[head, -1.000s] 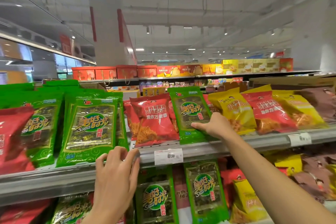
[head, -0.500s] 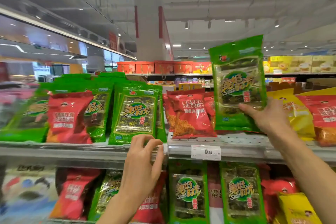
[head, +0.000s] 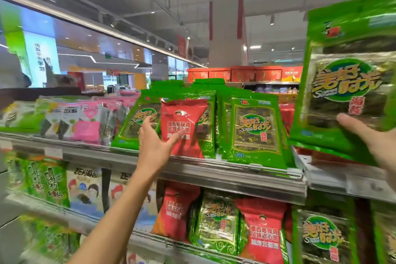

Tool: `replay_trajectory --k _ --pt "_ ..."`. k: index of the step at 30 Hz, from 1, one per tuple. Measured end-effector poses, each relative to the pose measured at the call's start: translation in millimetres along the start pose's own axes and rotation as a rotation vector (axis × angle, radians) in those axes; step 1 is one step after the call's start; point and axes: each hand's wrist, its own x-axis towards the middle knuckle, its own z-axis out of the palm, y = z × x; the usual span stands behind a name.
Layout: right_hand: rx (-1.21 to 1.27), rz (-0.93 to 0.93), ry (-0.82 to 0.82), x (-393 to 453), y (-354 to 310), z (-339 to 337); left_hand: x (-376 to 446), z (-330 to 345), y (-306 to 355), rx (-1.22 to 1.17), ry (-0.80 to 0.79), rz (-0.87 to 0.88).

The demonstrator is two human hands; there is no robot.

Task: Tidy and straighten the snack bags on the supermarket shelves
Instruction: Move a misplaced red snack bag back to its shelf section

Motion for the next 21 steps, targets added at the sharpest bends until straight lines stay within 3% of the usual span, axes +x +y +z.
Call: replay_trajectory --k 3,5,9,11,16,21 --pt "0.049 -0.049 -0.083 -18.9 -15.9 51.8 26.8 -12.2 -8.9 -0.147 -0.283 -0.095" --pt "0.075 -0.015 -0.119 -22.9 -13.4 78.5 41.0 -11.9 -15.2 -0.191 -0.470 -0.068" --pt "0.118 0.027 -0.146 -32.5 -15.3 121.8 52.3 -8.8 -15.3 -0.286 -0.618 -0.068" --pt "0.133 0.028 -0.160 -35.4 -15.6 138.8 53.7 -7.0 -14.7 -0.377 -0.562 -0.107" --pt "0.138 0.029 -0.178 -40.2 -24.4 181.5 59.5 -27.8 -21.2 -0.676 -0.174 -0.055" --pt "0.118 0.149 -0.284 -43.3 -40.2 244.5 71.2 -75.4 -42.7 -0.703 0.012 0.021"
